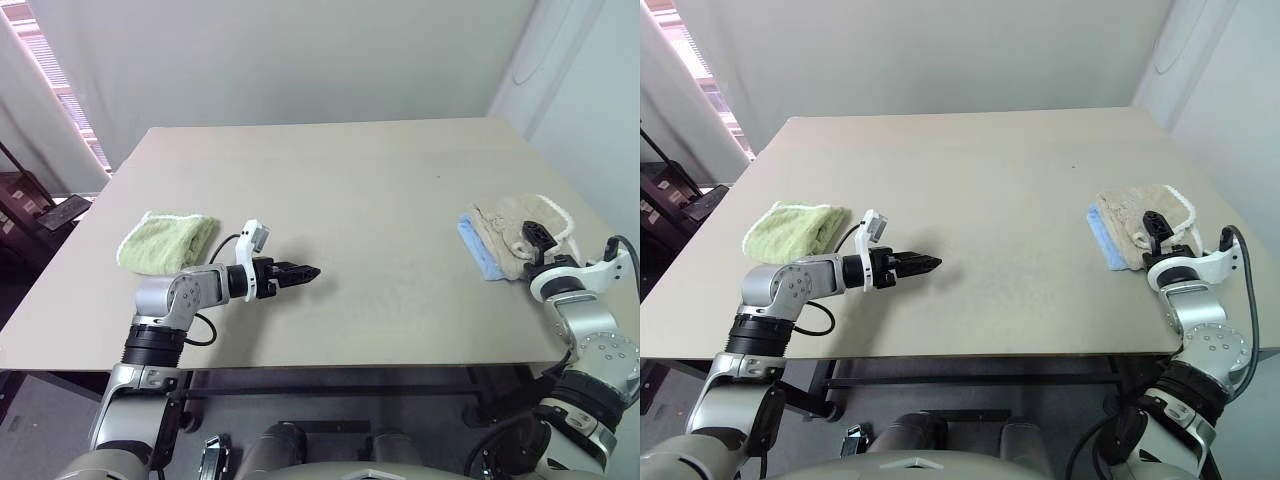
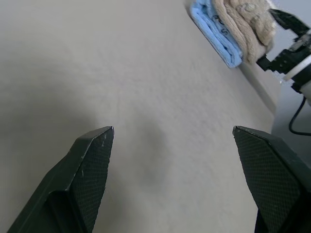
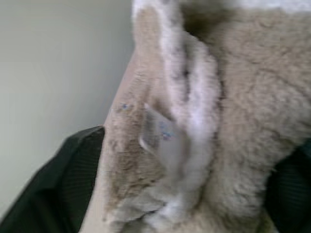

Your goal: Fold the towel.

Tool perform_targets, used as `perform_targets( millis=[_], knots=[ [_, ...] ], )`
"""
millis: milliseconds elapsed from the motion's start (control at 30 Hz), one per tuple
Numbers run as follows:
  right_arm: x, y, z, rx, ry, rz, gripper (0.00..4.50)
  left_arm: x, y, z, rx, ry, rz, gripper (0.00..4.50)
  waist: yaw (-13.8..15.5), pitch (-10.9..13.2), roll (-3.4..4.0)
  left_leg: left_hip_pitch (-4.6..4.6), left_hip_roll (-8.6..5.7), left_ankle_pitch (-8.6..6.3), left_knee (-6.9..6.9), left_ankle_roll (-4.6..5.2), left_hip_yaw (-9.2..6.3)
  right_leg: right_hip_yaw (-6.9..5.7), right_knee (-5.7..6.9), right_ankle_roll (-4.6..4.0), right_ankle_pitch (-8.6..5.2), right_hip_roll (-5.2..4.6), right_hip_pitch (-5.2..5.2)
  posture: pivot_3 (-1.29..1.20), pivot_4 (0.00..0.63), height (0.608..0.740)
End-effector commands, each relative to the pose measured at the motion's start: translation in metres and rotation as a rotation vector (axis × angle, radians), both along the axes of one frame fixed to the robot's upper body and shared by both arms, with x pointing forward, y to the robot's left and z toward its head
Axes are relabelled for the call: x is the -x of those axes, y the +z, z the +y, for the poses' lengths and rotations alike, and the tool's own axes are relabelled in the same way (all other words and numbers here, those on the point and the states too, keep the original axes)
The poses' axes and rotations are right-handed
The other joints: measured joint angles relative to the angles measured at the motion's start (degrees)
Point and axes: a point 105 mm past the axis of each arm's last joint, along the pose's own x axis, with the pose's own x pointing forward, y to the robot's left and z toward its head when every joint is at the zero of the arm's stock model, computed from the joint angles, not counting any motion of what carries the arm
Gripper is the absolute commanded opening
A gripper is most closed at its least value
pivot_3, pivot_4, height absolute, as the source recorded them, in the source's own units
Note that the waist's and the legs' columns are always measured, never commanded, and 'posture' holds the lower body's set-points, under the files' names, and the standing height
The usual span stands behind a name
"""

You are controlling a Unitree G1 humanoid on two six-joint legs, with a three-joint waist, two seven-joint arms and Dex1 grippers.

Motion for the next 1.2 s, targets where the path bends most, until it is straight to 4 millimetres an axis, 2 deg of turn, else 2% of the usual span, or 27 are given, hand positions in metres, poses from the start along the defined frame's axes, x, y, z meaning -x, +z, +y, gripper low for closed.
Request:
perform_targets(
  millis=[33, 200, 333, 433, 533, 567, 700, 767, 867, 967, 1067, 1200],
  knots=[
    [0.014, 0.02, 0.0, -0.021, 0.062, -0.099, 4.45, -0.003, 0.016, 0.005, 0.011, 0.011, -0.064, 4.17, 0.1, 0.0, 0.0, -0.01, 0.0, 0.0, 0.0, 0.0, -0.01, -0.01, -0.01, 0.0, 0.0, 0.0, 0.0, 0.0, 0.0, 0.74],
    [0.048, 0.027, 0.0, 0.012, 0.161, -0.125, 4.45, -0.006, 0.019, 0.014, 0.009, 0.034, -0.08, 4.17, 0.2, 0.0, 0.01, -0.04, -0.02, -0.01, -0.01, 0.01, -0.01, 0.0, -0.06, 0.01, -0.02, -0.03, 0.01, 0.0, 0.0, 0.74],
    [0.079, 0.037, 0.008, 0.182, 0.359, -0.113, 4.45, -0.009, 0.026, 0.026, 0.011, 0.07, -0.182, 4.17, 0.1, 0.0, 0.03, -0.05, -0.01, -0.03, 0.0, 0.02, 0.03, -0.01, -0.18, 0.01, -0.06, -0.03, 0.05, 0.0, 0.0, 0.74],
    [0.091, 0.063, 0.036, 0.442, 0.571, -0.116, 4.45, -0.006, 0.044, 0.038, 0.057, 0.081, -0.373, 4.17, -0.4, 0.0, 0.15, -0.06, 0.09, -0.1, -0.04, -0.03, 0.17, -0.01, -0.45, 0.01, -0.06, -0.02, 0.1, 0.0, 0.0, 0.74],
    [0.079, 0.092, 0.073, 0.703, 0.686, -0.218, 4.45, 0.005, 0.052, 0.048, 0.08, 0.038, -0.408, 4.17, -0.7, 0.1, 0.11, -0.04, 0.32, -0.19, -0.02, -0.08, 0.49, -0.07, -0.6, -0.06, 0.05, -0.1, 0.07, 0.0, 0.0, 0.74],
    [0.075, 0.094, 0.089, 0.78, 0.753, -0.234, 4.45, 0.007, 0.055, 0.051, 0.083, 0.033, -0.442, 4.17, -0.6, 0.1, 0.11, -0.03, 0.48, -0.19, -0.01, -0.08, 0.55, -0.22, -0.74, -0.11, 0.13, -0.1, 0.1, 0.0, 0.0, 0.74],
    [0.067, 0.086, 0.153, 1.04, 1.032, -0.376, 4.45, 0.031, 0.067, 0.055, 0.11, -0.057, -0.568, 4.17, -0.1, 0.1, -0.04, -0.03, 0.85, -0.26, -0.03, -0.05, 0.81, -0.61, -1.15, -0.24, 0.38, -0.32, -0.01, 0.0, 0.0, 0.74],
    [0.067, 0.073, 0.175, 1.024, 1.187, -0.414, 4.45, 0.036, 0.059, 0.058, 0.03, -0.086, -0.61, 4.17, 0.3, 0.1, -0.04, -0.07, 0.88, -0.3, -0.18, -0.02, 0.8, -0.7, -1.49, -0.37, 0.47, -0.33, 0.01, 0.0, 0.0, 0.74],
    [0.056, 0.049, 0.192, 1.116, 1.319, -0.449, 4.45, 0.04, 0.056, 0.063, -0.019, -0.082, -0.699, 4.17, 1.1, 0.1, -0.07, -0.12, 0.78, -0.48, -0.23, 0.15, 0.89, -0.67, -1.75, -0.34, 0.52, -0.35, -0.01, 0.0, 0.0, 0.74],
    [0.047, 0.046, 0.199, 1.08, 1.353, -0.533, 4.45, 0.035, 0.056, 0.074, -0.053, -0.005, -0.772, 4.17, 1.8, 0.1, -0.14, -0.12, 0.78, -0.54, -0.21, 0.35, 1.04, -0.58, -1.83, -0.29, 0.55, -0.35, -0.03, 0.0, 0.0, 0.74],
    [0.04, 0.039, 0.204, 1.081, 1.381, -0.555, 4.45, 0.034, 0.041, 0.083, -0.13, -0.005, -0.796, 4.17, 2.1, 0.1, -0.14, -0.09, 0.79, -0.55, -0.2, 0.35, 1.04, -0.58, -1.78, 0.0, 0.71, -0.31, -0.04, 0.0, 0.0, 0.74],
    [0.027, 0.043, 0.202, 1.065, 1.373, -0.575, 4.45, 0.038, 0.028, 0.088, -0.166, 0.015, -0.804, 4.17, 2.0, 0.1, -0.14, -0.05, 0.83, -0.55, -0.16, 0.33, 1.06, -0.55, -1.71, -0.03, 0.71, -0.25, -0.02, 0.0, 0.0, 0.74]
  ],
)
